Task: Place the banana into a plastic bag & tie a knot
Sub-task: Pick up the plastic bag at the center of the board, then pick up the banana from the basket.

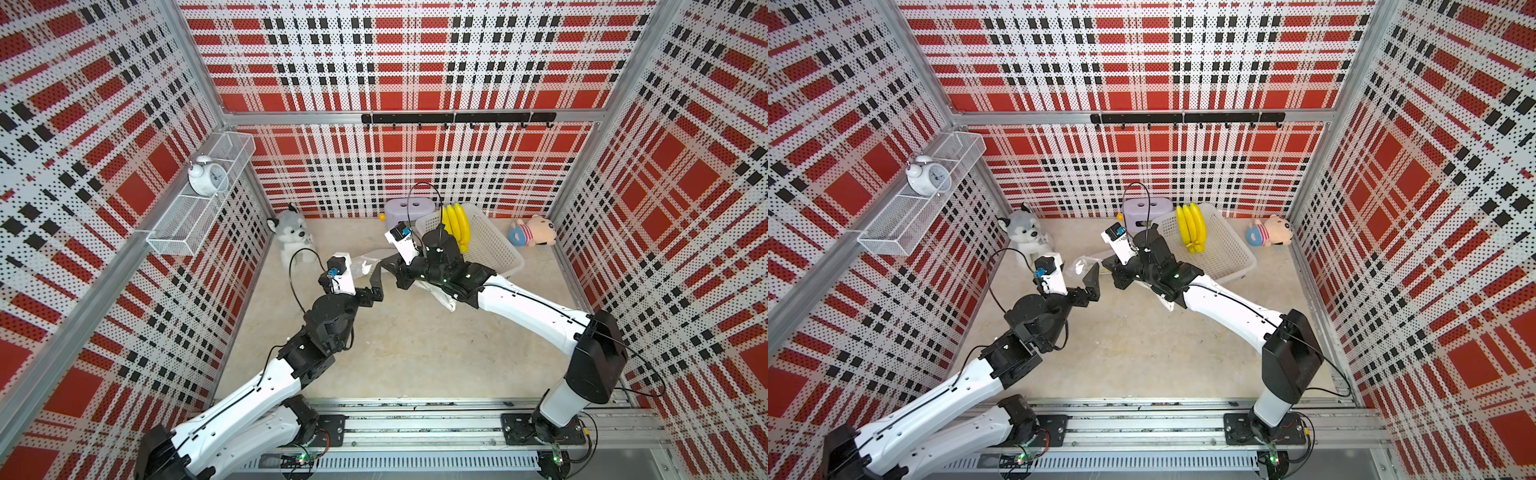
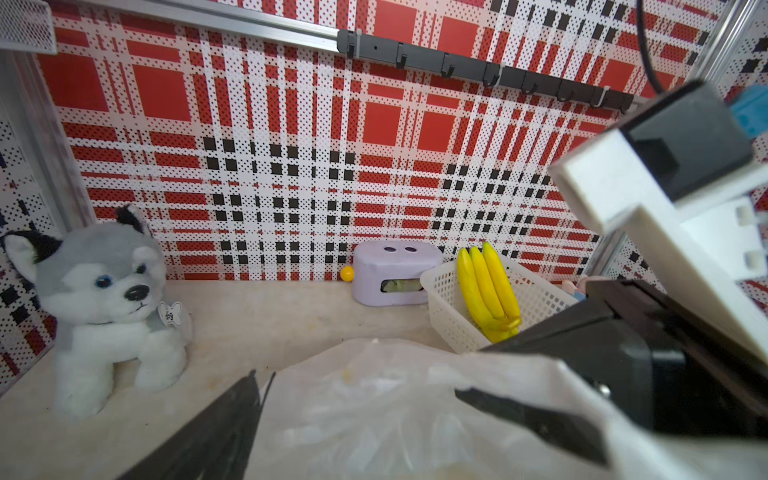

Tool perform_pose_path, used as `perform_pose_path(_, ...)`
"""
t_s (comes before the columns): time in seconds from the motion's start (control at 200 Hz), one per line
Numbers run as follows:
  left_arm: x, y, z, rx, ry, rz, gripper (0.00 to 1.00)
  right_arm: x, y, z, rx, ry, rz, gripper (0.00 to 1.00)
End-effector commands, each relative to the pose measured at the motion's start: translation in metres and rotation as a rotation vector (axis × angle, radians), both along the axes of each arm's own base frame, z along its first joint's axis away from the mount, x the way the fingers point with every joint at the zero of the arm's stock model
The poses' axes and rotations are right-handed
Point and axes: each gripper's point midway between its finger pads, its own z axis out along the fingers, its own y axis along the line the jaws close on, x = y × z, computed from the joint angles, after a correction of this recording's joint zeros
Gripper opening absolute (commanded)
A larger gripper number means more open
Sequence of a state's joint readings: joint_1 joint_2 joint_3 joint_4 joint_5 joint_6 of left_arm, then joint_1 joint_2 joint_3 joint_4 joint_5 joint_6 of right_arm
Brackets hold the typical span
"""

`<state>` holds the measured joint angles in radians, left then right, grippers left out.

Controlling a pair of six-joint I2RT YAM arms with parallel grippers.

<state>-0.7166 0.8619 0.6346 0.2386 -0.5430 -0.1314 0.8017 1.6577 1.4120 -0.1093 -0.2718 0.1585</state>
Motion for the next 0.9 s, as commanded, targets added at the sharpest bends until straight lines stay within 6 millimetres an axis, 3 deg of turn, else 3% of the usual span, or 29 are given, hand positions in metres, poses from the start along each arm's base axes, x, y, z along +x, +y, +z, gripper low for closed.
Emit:
perform_pose_path(0.0, 0.003, 0.006, 0.026, -0.038, -0.068, 0.019, 0.98, 0.0, -0.001, -0.002, 0.002, 0.018, 0.008, 0.0)
perform_pose_path(0.095, 0.006, 0.0, 0.033, -0.033, -0.078, -0.003, 0.85, -0.001, -0.001, -0.006, -0.001, 0.027, 0.011, 0.0)
perform_pose_path(0.24, 0.011, -0.008, 0.042, -0.016, -0.074, -0.023, 0.23, -0.004, -0.004, -0.007, -0.002, 0.033, 0.014, 0.0)
perform_pose_path(0.316, 0.014, -0.009, 0.048, -0.006, -0.061, -0.012, 0.0, -0.005, -0.006, -0.008, -0.008, 0.034, 0.007, 0.42)
perform_pose_path(0.406, 0.022, -0.014, 0.049, 0.044, -0.01, -0.007, 0.0, -0.003, -0.016, -0.006, -0.011, 0.034, -0.024, 0.62)
perform_pose_path(0.521, 0.037, -0.021, 0.046, 0.143, 0.091, 0.008, 0.0, 0.007, -0.043, -0.001, 0.009, 0.057, -0.104, 0.83)
perform_pose_path(0.571, 0.041, -0.025, 0.041, 0.187, 0.134, 0.006, 0.0, 0.011, -0.057, 0.0, 0.018, 0.068, -0.145, 0.99)
perform_pose_path(0.731, 0.051, -0.022, 0.034, 0.22, 0.198, -0.004, 0.0, 0.023, -0.112, 0.004, 0.078, 0.104, -0.281, 1.0)
perform_pose_path(0.897, 0.055, -0.022, 0.043, 0.217, 0.211, -0.045, 0.0, 0.045, -0.179, -0.002, 0.186, 0.2, -0.527, 1.0)
